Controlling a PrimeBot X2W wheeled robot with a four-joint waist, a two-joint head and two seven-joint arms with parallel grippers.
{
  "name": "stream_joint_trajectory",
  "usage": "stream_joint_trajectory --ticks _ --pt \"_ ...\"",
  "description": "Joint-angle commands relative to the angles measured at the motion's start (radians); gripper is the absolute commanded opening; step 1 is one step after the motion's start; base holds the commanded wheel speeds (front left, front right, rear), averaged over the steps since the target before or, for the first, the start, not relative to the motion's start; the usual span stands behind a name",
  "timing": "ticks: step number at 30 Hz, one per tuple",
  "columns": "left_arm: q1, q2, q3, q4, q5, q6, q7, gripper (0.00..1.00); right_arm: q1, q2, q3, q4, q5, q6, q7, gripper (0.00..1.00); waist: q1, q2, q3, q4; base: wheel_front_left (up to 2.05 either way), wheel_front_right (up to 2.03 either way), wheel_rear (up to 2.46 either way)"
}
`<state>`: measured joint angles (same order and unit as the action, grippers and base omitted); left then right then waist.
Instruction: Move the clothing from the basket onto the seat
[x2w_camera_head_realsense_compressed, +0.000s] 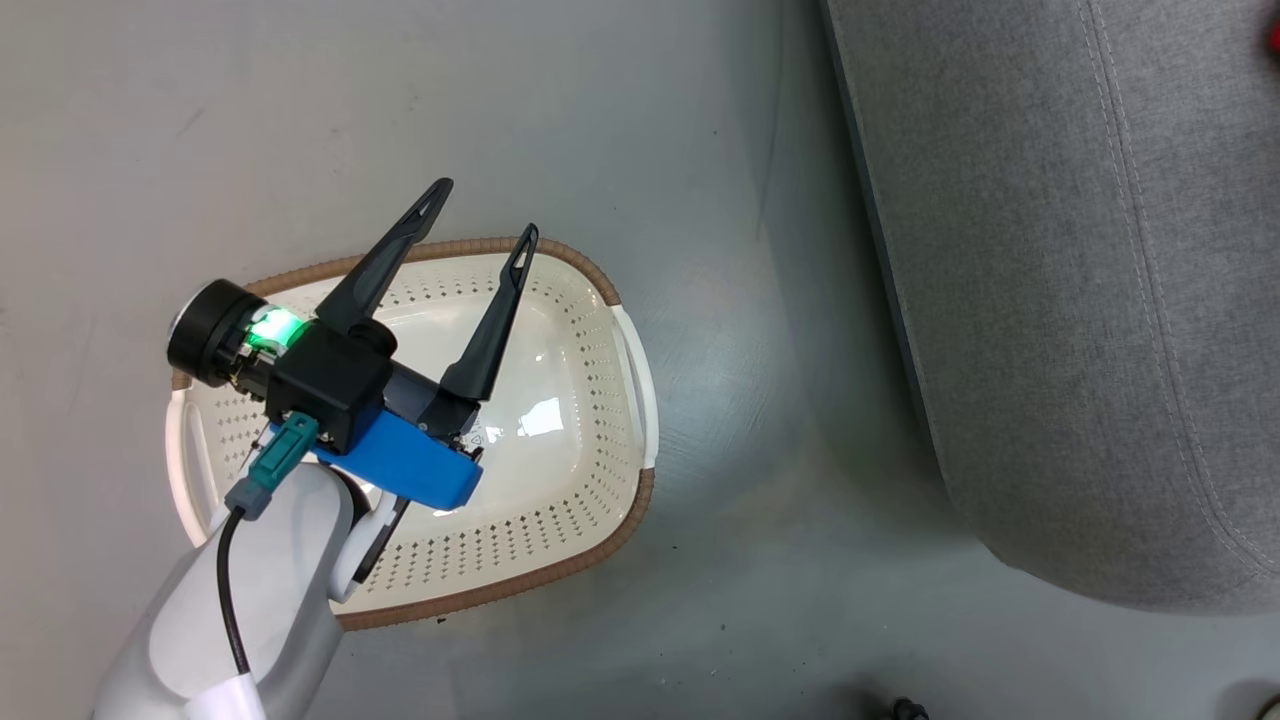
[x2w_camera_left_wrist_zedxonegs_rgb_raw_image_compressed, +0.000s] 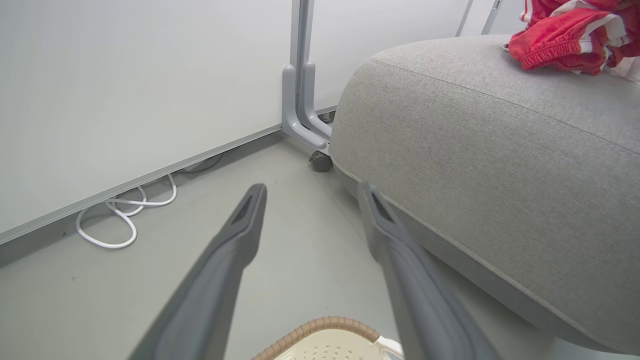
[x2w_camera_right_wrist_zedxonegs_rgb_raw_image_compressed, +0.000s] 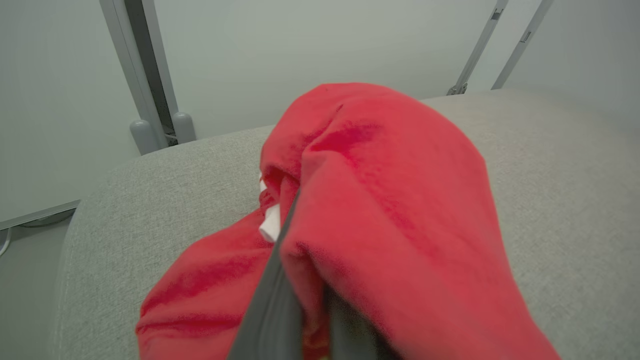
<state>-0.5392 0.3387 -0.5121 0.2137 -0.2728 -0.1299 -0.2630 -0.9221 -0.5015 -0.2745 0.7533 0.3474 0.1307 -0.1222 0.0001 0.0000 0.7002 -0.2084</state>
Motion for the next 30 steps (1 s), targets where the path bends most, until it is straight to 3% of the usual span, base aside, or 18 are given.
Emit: stream_joint_trajectory --ticks 1,11,12,13,14,15,30 --pt "-0.002 -0.002 0.007 -0.006 0.004 -0.001 -0.003 1.00 0.003 -0.001 0.010 0.012 0.003 0.000 -0.016 0.00 -0.0001 0.0000 0.000 0.001 0.00 0.00 0.00" --pt "-0.009 -0.007 0.012 0.000 0.008 -0.001 -0.003 1.00 0.007 -0.016 0.055 0.085 0.039 0.000 -0.065 0.00 -0.0001 0.0000 -0.010 0.003 0.00 0.00 0.00" --pt "-0.007 -0.007 0.012 0.001 0.007 -0.001 -0.003 1.00 0.006 -0.014 0.060 0.090 0.041 0.000 -0.068 0.20 -0.0001 0.0000 -0.012 0.003 0.00 0.00 0.00" --pt "-0.006 -0.008 0.012 0.002 0.007 -0.001 -0.003 1.00 0.006 -0.014 0.064 0.095 0.043 0.000 -0.074 0.20 -0.0001 0.0000 -0.015 0.003 0.00 0.00 0.00" --pt "-0.005 -0.009 0.011 0.003 0.006 -0.001 -0.003 1.00 0.006 -0.014 0.070 0.098 0.046 0.000 -0.076 0.93 -0.0001 0.0000 -0.017 0.003 0.00 0.00 0.00" --pt "-0.005 -0.009 0.010 0.004 0.005 -0.001 -0.003 1.00 0.006 -0.015 0.074 0.103 0.051 0.000 -0.078 1.00 -0.0001 0.0000 -0.020 0.003 0.00 0.00 0.00" --pt "0.009 -0.026 0.015 0.015 -0.003 -0.001 -0.003 1.00 -0.012 -0.038 0.120 0.136 0.067 0.000 -0.102 1.00 -0.0001 0.0000 -0.052 0.007 0.00 0.00 0.00"
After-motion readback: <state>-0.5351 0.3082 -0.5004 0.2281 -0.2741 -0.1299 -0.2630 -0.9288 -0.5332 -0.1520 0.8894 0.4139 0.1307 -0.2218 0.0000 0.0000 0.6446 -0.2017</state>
